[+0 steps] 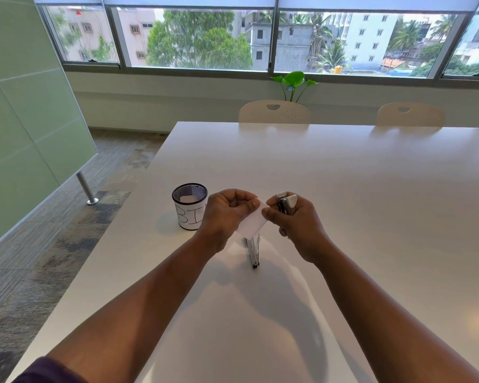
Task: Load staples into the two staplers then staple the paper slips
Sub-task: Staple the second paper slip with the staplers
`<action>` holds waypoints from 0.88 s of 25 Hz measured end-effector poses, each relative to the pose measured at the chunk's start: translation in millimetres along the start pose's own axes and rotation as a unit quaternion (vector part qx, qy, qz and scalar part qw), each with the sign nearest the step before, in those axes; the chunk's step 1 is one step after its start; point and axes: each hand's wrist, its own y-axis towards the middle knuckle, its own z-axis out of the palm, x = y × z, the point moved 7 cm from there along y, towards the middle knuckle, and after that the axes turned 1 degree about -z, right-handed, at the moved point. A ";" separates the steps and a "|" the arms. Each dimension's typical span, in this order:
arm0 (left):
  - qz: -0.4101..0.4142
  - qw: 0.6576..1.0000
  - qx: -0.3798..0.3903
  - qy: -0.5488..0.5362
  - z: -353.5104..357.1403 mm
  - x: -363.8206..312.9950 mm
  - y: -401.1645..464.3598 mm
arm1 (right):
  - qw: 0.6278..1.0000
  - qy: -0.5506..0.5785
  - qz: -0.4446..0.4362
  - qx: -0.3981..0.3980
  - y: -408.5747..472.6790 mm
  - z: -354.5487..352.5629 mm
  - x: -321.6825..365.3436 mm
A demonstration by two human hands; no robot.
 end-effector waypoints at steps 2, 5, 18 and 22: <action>-0.007 1.000 -0.007 -0.021 1.0 0.7 -1.2 | 0.998 0.052 0.028 -0.001 -3.1 4.9 -6.6; -0.030 0.997 -0.028 -0.060 3.5 3.9 -4.2 | 0.988 0.133 0.055 -0.054 -7.2 6.3 -14.9; -0.070 0.995 0.058 -0.031 15.0 9.2 -13.8 | 0.988 0.056 -0.012 -0.145 -9.2 -7.1 -9.4; -0.063 0.997 0.038 0.029 10.3 4.1 -11.6 | 0.996 -0.020 -0.015 -0.090 -3.4 -5.1 -3.6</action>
